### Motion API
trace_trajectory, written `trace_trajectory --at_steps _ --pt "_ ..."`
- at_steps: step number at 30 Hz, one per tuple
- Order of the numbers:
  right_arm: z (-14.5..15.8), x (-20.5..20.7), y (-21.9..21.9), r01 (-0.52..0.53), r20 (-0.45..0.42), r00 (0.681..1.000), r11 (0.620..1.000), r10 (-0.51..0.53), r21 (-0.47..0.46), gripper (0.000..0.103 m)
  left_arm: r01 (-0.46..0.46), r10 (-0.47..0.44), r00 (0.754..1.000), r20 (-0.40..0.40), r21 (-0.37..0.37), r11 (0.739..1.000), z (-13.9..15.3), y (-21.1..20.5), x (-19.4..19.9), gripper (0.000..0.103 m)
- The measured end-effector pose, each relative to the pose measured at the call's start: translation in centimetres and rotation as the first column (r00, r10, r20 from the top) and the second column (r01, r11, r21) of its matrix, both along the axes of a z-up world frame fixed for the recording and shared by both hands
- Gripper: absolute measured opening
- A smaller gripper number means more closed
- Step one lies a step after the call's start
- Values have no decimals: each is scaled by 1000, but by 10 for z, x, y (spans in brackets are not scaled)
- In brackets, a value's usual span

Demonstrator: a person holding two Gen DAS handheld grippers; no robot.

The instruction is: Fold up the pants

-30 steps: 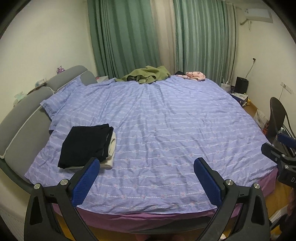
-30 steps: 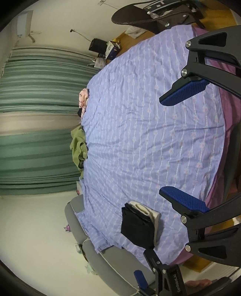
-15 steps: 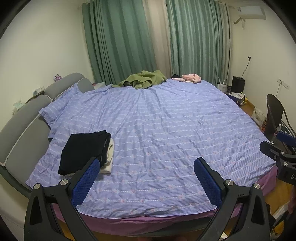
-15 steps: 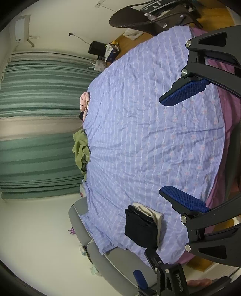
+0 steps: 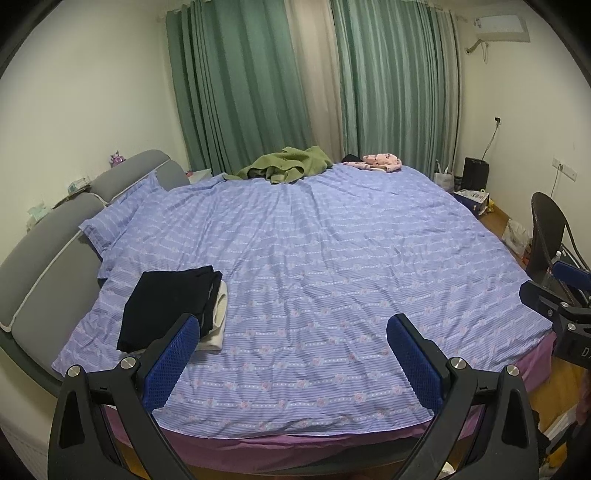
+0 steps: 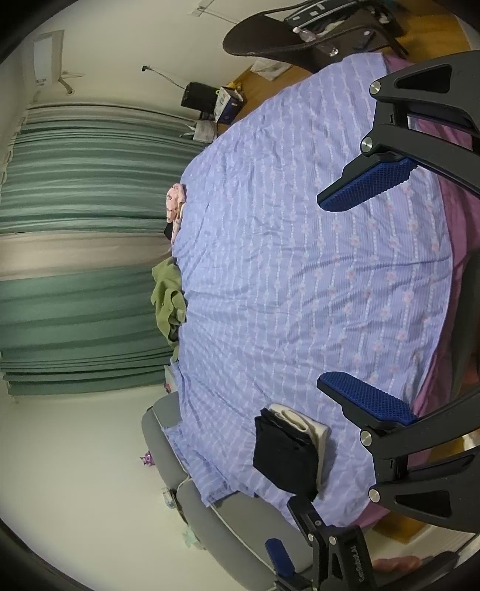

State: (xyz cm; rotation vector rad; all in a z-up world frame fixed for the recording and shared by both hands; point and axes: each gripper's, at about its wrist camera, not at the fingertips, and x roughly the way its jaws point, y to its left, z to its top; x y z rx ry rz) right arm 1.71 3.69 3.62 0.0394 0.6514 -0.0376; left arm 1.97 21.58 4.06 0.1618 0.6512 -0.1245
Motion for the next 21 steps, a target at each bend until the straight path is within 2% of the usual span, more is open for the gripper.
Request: trace_trajectory --at_steps 21 --pt "4 -5 2 -7 1 1000 1000 7 -13 89 1 -1 1000 13 -16 1000 7 -8 -11 103"
